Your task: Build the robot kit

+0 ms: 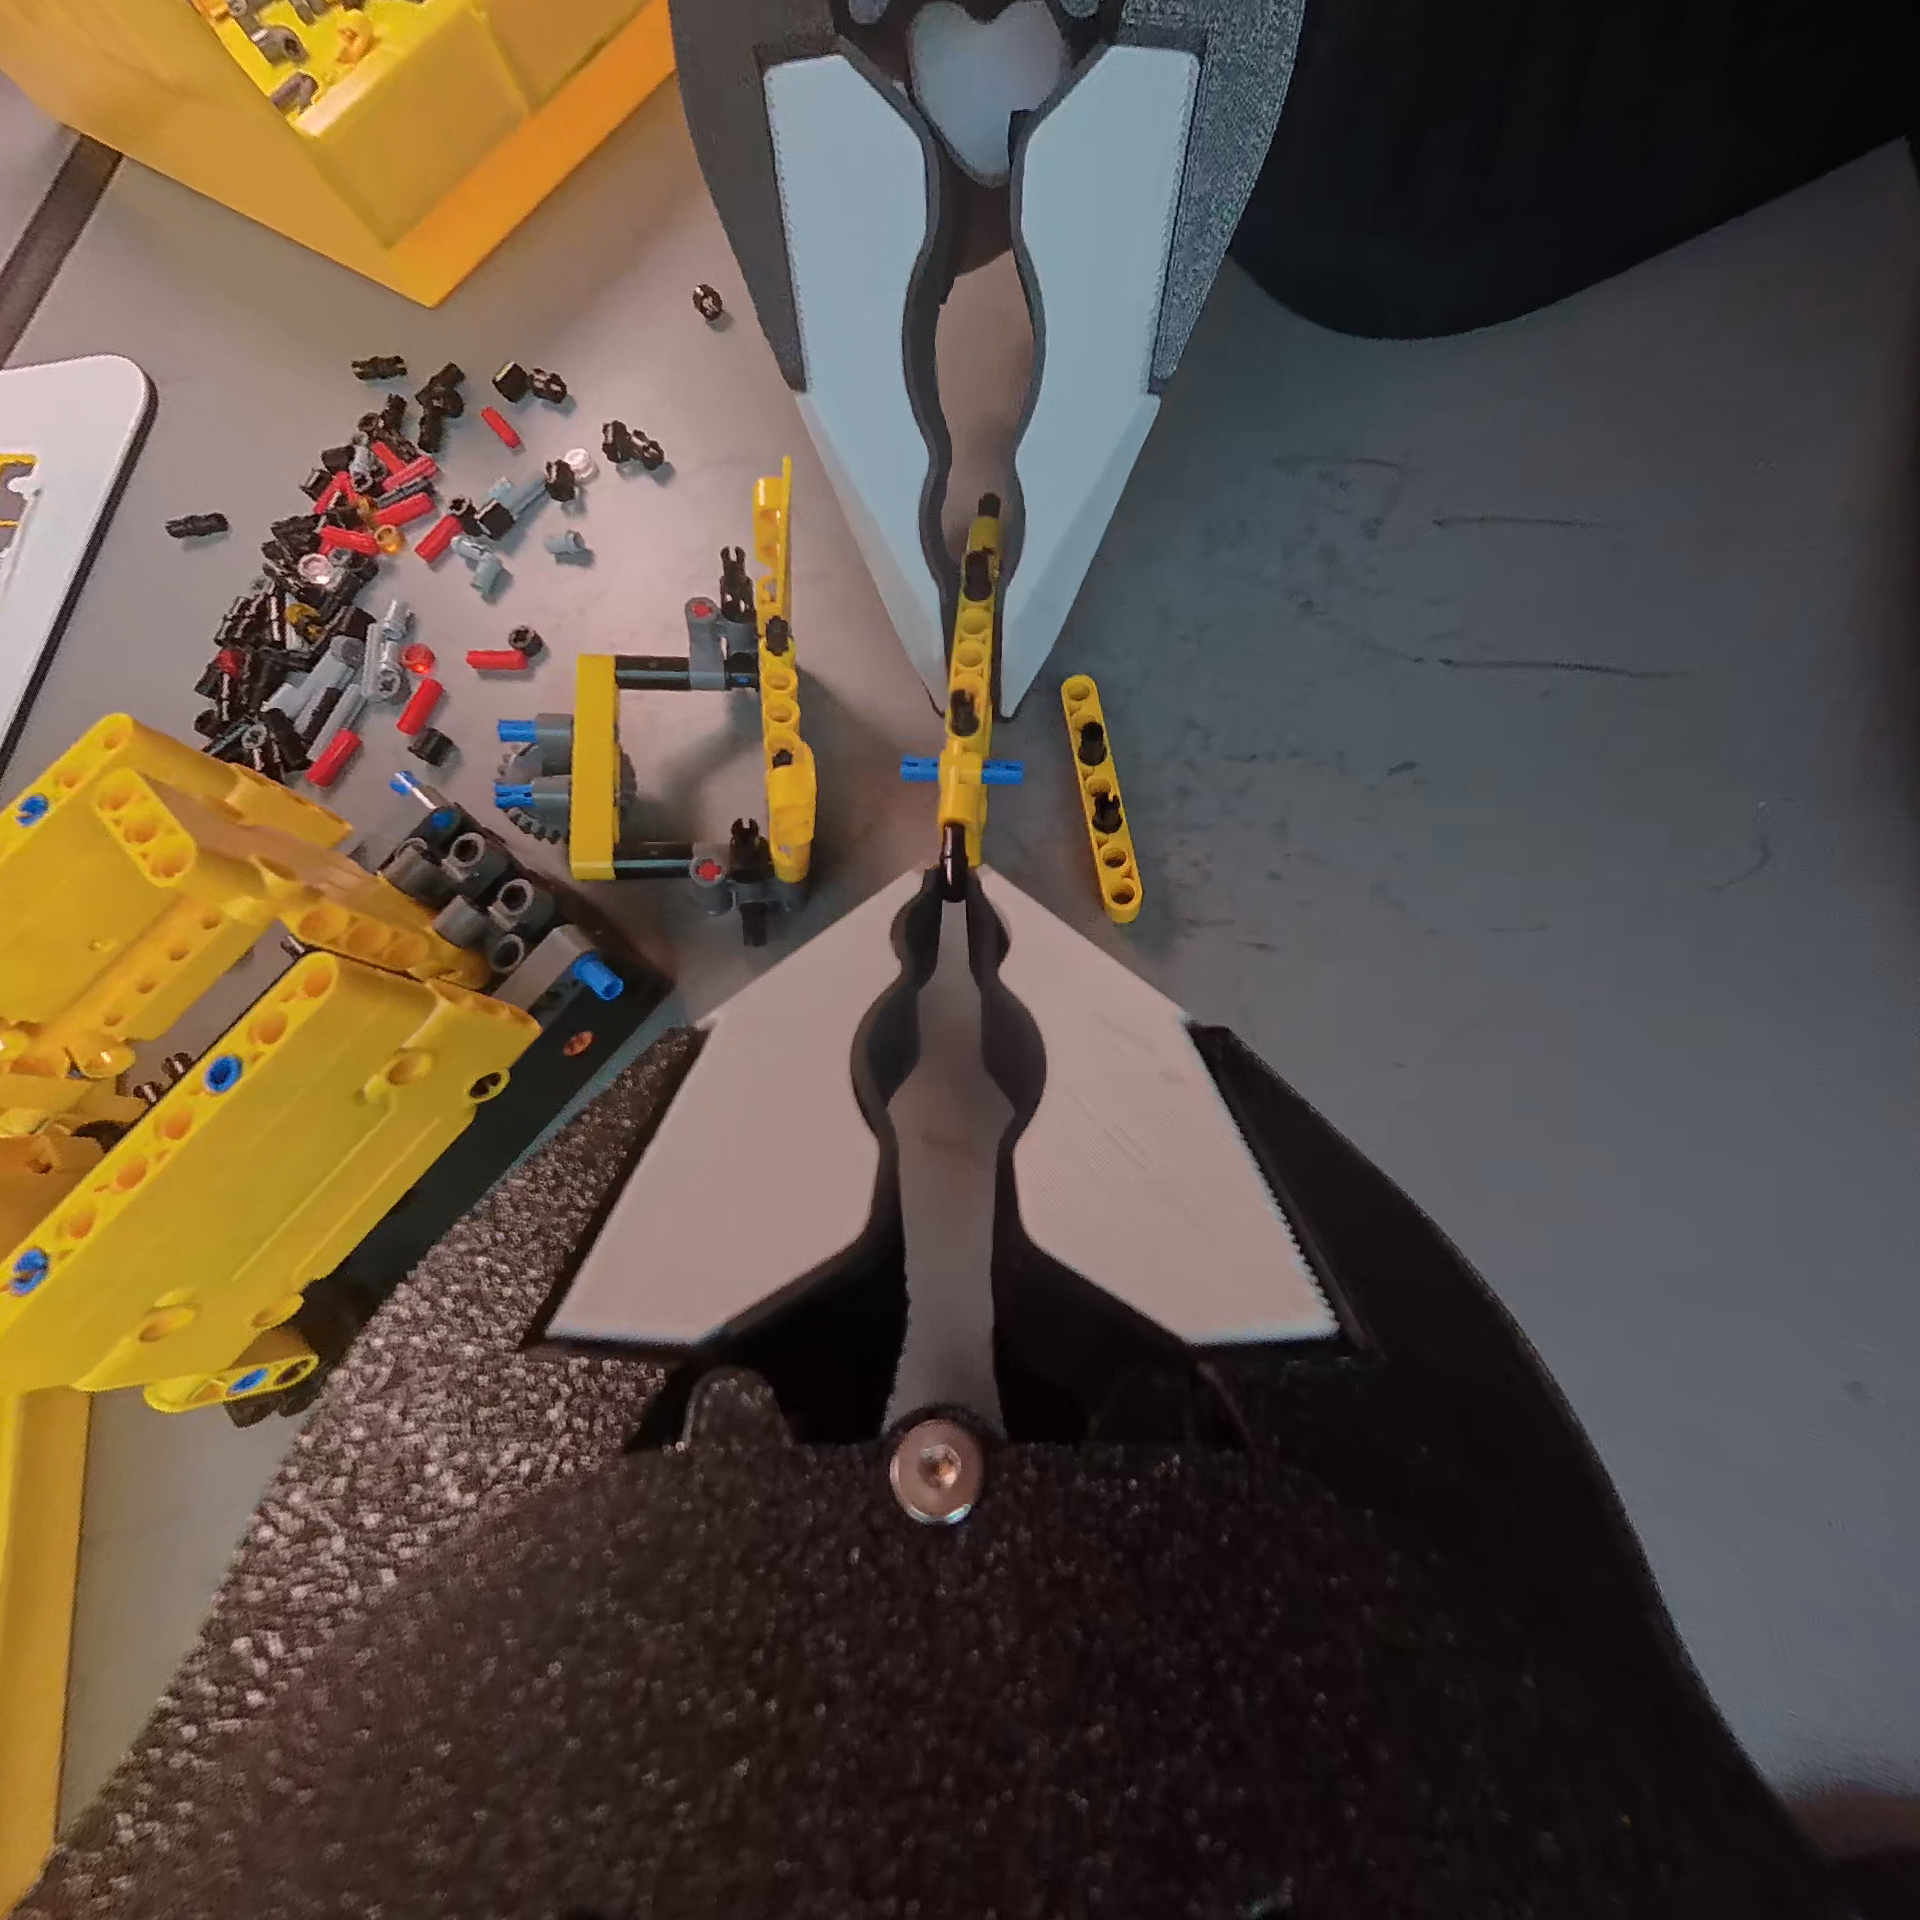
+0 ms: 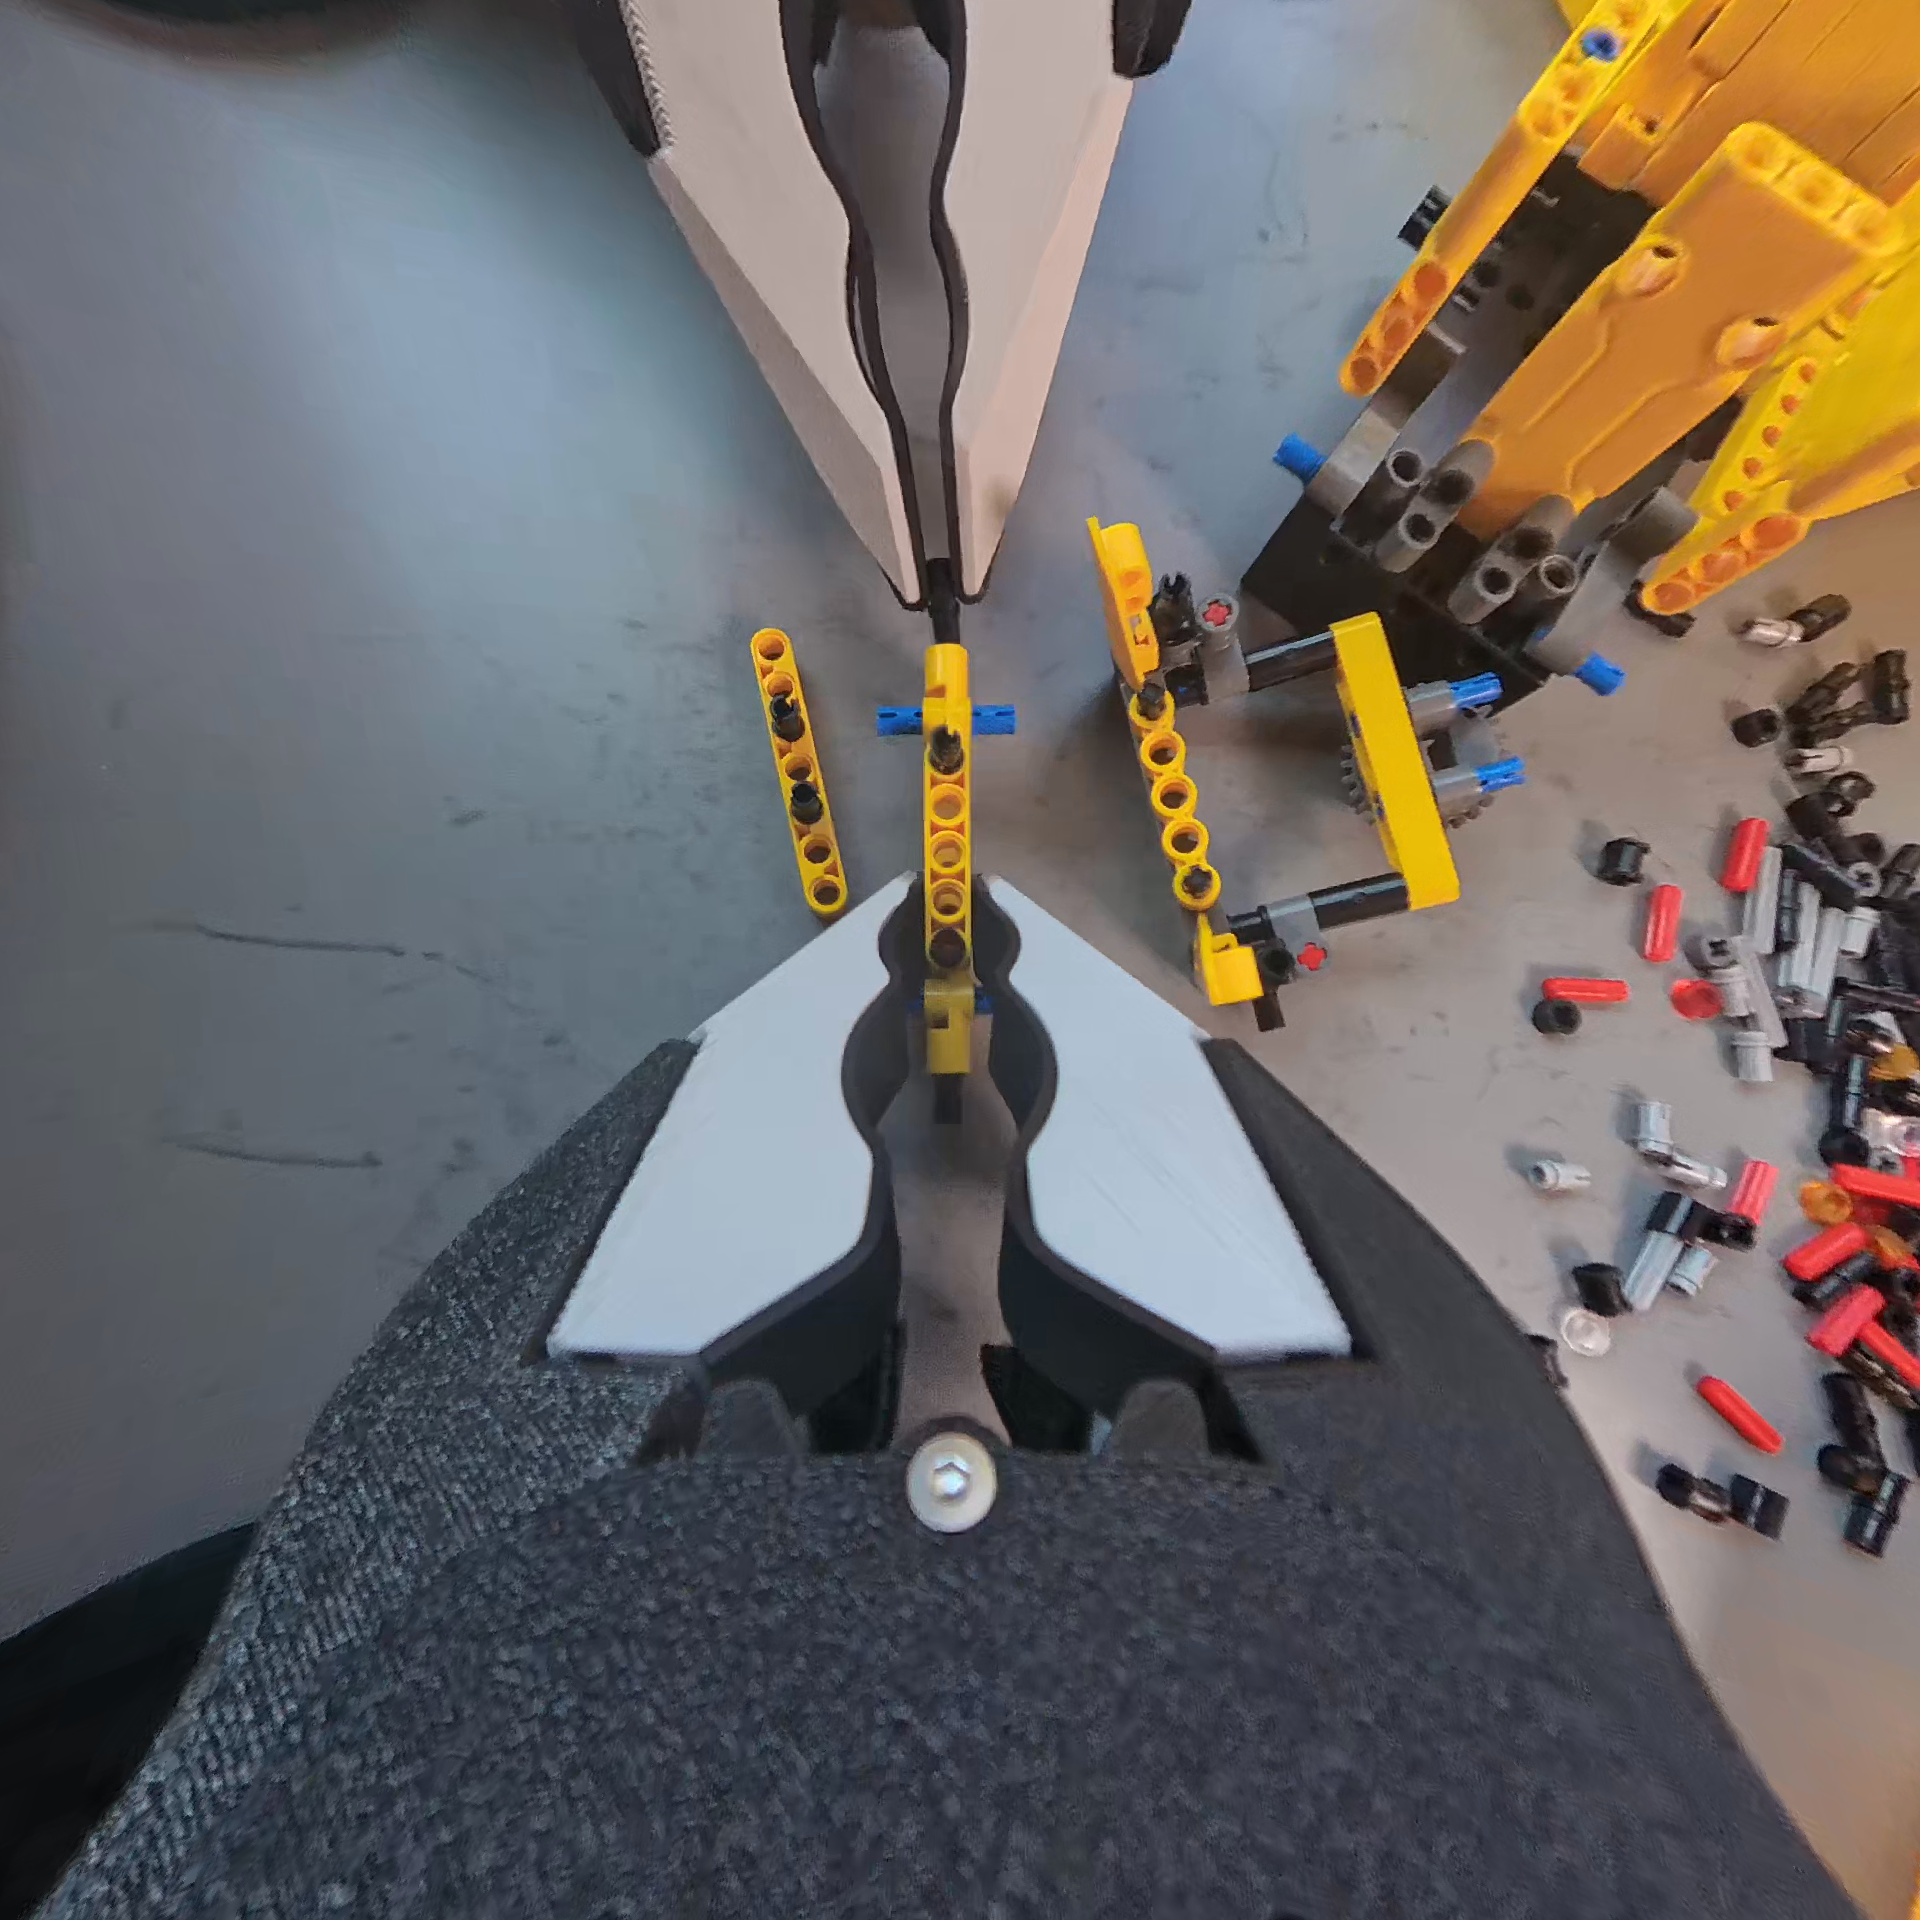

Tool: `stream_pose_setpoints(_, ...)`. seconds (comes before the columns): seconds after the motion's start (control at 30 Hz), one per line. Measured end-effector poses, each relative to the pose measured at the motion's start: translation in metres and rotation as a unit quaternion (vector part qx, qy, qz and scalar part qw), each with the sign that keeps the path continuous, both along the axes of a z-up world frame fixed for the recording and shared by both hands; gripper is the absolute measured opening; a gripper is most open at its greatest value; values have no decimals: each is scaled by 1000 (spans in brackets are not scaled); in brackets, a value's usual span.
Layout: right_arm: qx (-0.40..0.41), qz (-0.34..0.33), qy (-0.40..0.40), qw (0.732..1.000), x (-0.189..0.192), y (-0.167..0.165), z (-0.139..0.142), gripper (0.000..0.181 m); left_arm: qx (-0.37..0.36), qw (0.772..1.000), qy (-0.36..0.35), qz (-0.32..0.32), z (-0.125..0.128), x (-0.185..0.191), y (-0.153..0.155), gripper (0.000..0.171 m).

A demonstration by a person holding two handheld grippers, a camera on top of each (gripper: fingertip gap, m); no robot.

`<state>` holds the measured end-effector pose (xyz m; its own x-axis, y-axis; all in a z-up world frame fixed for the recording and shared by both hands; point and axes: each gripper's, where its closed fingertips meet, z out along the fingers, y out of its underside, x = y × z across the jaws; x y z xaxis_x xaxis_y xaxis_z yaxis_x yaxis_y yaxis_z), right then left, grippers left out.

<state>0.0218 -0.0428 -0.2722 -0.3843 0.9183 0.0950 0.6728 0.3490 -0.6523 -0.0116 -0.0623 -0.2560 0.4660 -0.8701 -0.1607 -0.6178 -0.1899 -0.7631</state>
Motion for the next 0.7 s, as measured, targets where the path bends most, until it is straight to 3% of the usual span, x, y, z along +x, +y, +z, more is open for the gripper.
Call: stream_pose_setpoints(0.7, -46, 9, 13, 999, 3, -2, -1, 5, 12, 1000, -5, -24, -2, 3, 0, 3)
